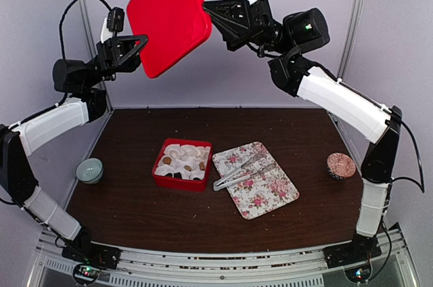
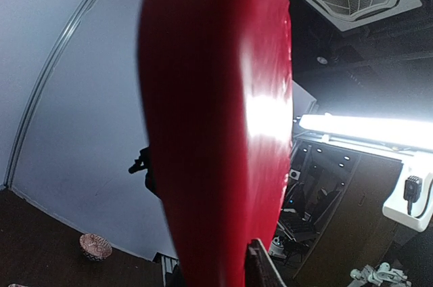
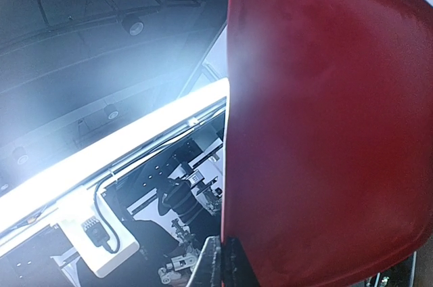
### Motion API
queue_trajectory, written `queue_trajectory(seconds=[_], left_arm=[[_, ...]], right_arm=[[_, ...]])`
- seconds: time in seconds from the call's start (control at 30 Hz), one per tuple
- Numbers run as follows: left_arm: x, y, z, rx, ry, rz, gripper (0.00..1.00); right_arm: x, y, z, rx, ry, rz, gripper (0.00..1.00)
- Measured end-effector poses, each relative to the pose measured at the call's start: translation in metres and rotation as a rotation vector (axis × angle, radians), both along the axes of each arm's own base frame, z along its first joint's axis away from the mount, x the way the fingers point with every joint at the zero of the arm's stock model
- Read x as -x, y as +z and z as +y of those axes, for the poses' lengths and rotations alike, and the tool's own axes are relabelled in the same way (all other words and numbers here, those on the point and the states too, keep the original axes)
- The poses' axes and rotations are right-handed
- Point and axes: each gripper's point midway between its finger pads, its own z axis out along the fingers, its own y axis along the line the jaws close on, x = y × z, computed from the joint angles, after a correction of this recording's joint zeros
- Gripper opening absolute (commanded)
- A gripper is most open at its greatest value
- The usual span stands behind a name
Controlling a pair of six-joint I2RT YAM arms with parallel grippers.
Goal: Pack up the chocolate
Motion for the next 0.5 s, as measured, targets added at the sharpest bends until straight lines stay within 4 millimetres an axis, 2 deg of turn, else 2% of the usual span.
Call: queue_trajectory(seconds=[0.23,0.33,0.5], left_arm=[[0.006,0.007,0.003,0.016,0.007,-0.024,0.0],[0.005,0.006,0.002,0.012,0.013,-0.023,0.0],[0.003,-0.001,0.0,-0.006,0.024,0.0,0.0]], right_arm=[[-0.019,-0.006,-0.014,0.01,-0.097,-0.009,0.14],[-0.027,-0.011,-0.016,0.027,-0.15,-0.008,0.32],[-0.051,-0.035,-0.013,0.094,-0.238,0.033,0.54]])
